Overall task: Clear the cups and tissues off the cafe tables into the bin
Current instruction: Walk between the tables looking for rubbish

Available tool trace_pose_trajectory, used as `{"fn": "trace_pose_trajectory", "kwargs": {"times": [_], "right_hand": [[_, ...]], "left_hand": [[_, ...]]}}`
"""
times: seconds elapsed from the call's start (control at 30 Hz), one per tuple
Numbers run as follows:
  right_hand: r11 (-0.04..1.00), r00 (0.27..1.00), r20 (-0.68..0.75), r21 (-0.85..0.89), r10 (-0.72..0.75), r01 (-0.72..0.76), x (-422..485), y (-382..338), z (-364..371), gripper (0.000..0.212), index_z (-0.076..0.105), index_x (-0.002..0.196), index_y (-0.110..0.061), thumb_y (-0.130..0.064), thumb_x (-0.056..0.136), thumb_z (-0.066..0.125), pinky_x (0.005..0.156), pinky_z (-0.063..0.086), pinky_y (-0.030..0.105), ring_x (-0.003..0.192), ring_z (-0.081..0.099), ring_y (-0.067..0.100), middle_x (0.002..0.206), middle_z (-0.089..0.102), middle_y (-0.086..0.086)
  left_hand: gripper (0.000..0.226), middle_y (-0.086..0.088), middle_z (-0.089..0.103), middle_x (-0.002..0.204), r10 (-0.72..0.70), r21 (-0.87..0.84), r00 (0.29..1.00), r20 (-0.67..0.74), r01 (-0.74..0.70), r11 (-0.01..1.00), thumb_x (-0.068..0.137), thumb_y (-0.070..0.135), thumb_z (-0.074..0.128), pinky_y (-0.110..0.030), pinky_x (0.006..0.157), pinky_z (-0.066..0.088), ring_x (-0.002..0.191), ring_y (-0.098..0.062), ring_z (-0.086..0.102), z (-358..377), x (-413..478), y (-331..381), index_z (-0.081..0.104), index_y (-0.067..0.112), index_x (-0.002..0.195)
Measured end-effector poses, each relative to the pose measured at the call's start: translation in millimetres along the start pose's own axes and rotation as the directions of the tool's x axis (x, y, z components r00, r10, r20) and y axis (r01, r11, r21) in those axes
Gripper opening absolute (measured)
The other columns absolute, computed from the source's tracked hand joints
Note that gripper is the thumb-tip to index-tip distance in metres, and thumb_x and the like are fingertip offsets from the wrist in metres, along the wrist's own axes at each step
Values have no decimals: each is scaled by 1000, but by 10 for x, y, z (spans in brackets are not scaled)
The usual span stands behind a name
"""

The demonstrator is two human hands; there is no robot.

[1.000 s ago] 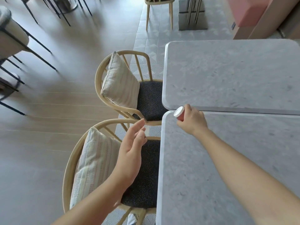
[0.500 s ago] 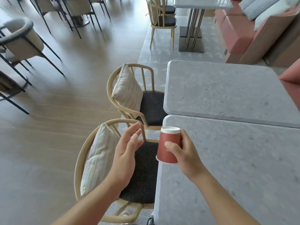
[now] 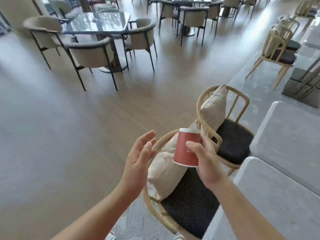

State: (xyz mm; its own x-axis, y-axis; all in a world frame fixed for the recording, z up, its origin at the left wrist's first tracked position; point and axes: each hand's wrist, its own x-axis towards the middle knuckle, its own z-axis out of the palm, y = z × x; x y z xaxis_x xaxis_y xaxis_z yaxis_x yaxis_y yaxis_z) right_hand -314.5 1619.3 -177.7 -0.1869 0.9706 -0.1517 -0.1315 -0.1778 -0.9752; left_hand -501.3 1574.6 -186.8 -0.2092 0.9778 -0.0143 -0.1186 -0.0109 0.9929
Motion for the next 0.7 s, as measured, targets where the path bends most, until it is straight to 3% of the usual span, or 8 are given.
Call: {"fn": "trace_pose_trajectory", "kwargs": {"times": [0.13, 0.2, 0.3, 0.5, 0.7], "right_hand": [[1000, 985, 172, 2, -3, 3, 226, 62, 1060, 51, 69, 108, -14, -45, 68, 73, 71, 57, 35, 85, 66, 18, 89, 68, 0], [1000, 966, 258, 6, 10, -12, 279, 138, 1663, 48, 69, 107, -15, -44, 68, 73, 75, 57, 39, 85, 64, 17, 88, 67, -2], [1000, 934, 357, 5, 21, -25, 309, 276, 2633, 48, 70, 106, -16, -43, 66, 71, 74, 56, 36, 81, 64, 13, 86, 68, -4], [999, 817, 576, -19, 36, -31, 222, 539, 4551, 42, 71, 100, -20, -42, 65, 73, 77, 57, 43, 85, 64, 20, 87, 67, 2], [997, 629, 774, -56, 74, -48, -8, 729, 6155, 48, 67, 103, -16, -45, 65, 73, 67, 57, 34, 79, 65, 16, 85, 66, -3]], "left_hand": [[42, 12, 64, 138, 36, -1, 977, -208, -37, 999, 96, 38, 47, -37, 103, 51, 130, -8, 59, -981, -105, 119, 59, 27, 135], [42, 10, 65, 137, 48, -18, 952, -302, -56, 998, 95, 37, 47, -37, 103, 51, 129, -9, 60, -1517, -181, 177, 60, 26, 134], [42, 9, 66, 136, 64, -34, 903, -425, -87, 996, 95, 37, 48, -37, 103, 51, 129, -9, 60, -2365, -331, 280, 60, 25, 133], [41, 9, 69, 132, 122, 4, 732, -670, -160, 987, 94, 37, 48, -38, 105, 51, 127, -9, 62, -4051, -800, 537, 62, 24, 130], [39, 11, 67, 135, 164, 69, 548, -821, -189, 980, 96, 39, 48, -36, 104, 50, 130, -7, 60, -5349, -1315, 750, 61, 27, 131]]}}
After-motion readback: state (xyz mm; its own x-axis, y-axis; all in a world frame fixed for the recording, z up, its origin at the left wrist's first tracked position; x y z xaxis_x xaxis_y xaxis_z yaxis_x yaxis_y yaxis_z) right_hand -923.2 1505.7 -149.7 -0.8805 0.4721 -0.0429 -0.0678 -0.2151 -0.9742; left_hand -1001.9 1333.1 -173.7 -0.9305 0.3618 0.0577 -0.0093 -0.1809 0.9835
